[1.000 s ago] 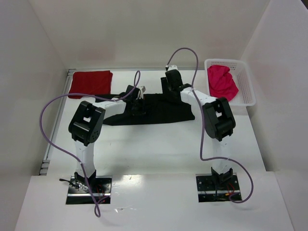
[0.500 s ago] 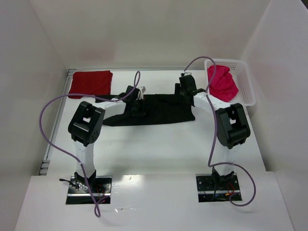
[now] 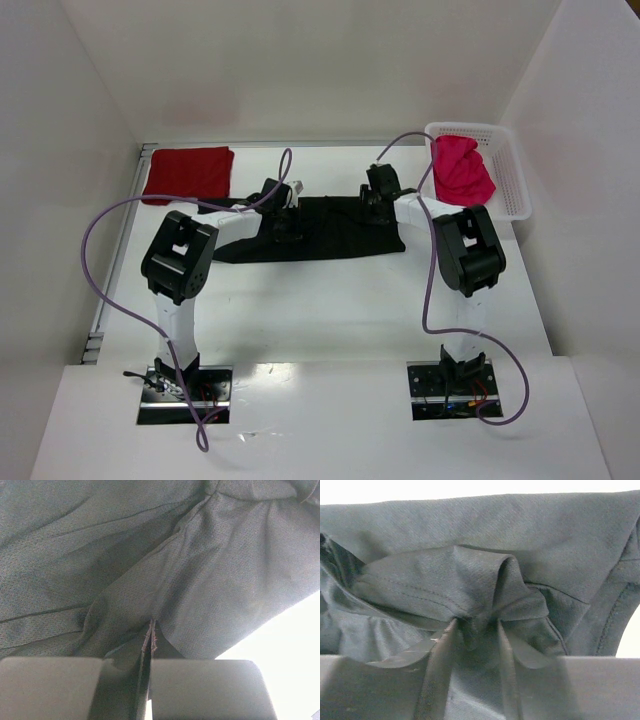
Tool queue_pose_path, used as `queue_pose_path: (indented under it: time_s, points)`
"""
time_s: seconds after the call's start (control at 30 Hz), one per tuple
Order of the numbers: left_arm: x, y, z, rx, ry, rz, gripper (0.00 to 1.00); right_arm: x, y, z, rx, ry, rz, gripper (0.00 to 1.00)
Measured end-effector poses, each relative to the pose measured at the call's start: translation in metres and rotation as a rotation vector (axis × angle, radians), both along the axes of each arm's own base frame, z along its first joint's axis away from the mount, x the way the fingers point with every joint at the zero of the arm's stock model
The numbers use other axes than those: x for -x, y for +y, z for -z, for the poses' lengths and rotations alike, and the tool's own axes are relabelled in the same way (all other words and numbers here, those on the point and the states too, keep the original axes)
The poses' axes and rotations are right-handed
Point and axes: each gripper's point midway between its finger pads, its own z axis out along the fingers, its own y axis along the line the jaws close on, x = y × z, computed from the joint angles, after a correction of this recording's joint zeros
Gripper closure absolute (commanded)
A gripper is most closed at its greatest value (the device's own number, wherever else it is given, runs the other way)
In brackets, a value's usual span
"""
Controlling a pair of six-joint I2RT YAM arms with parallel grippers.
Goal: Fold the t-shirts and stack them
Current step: Fold the other side of the tshirt into a rectangle
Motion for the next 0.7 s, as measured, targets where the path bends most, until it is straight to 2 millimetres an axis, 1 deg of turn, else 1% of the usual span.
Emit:
queue_pose_path:
  time_s: [0.1, 0.17, 0.2, 0.23, 0.27, 0.3, 0.33, 0.4, 0.53, 0.6, 0.7]
  points:
    - [0.000, 0.000, 0.000, 0.002, 0.001, 0.001, 1.00, -0.003, 0.003, -0.002, -0.017, -0.010, 0.006, 0.64]
    - [0.000, 0.000, 0.000, 0.002, 0.002, 0.002, 1.00, -0.005, 0.004, -0.004, -0.026, -0.016, 0.012, 0.64]
    - [0.001, 0.000, 0.000, 0.001, 0.002, 0.002, 1.00, -0.006, 0.005, -0.006, -0.031, -0.020, 0.015, 0.66]
    - [0.001, 0.000, 0.000, 0.002, 0.002, 0.002, 1.00, -0.009, 0.006, -0.008, -0.035, -0.026, 0.015, 0.73]
    - [0.001, 0.000, 0.000, 0.002, 0.002, 0.002, 1.00, -0.011, 0.007, -0.010, -0.042, -0.034, 0.015, 0.75]
    - [0.001, 0.000, 0.000, 0.001, 0.003, 0.002, 1.00, -0.014, 0.009, -0.012, -0.047, -0.041, 0.015, 0.75]
    - [0.001, 0.000, 0.000, 0.001, 0.003, 0.002, 1.00, -0.017, 0.010, -0.014, -0.052, -0.048, 0.016, 0.79]
    - [0.001, 0.000, 0.000, 0.002, 0.003, 0.002, 1.00, -0.022, 0.013, -0.017, -0.059, -0.058, 0.015, 0.82]
    - [0.001, 0.000, 0.000, 0.002, 0.003, 0.002, 1.00, -0.025, 0.014, -0.019, -0.065, -0.067, 0.016, 0.84]
    - [0.001, 0.000, 0.000, 0.002, 0.003, 0.002, 1.00, -0.028, 0.012, -0.020, -0.067, -0.071, 0.021, 0.86]
    - [0.001, 0.000, 0.000, 0.002, 0.003, 0.002, 1.00, -0.035, 0.013, -0.026, -0.079, -0.087, 0.030, 0.86]
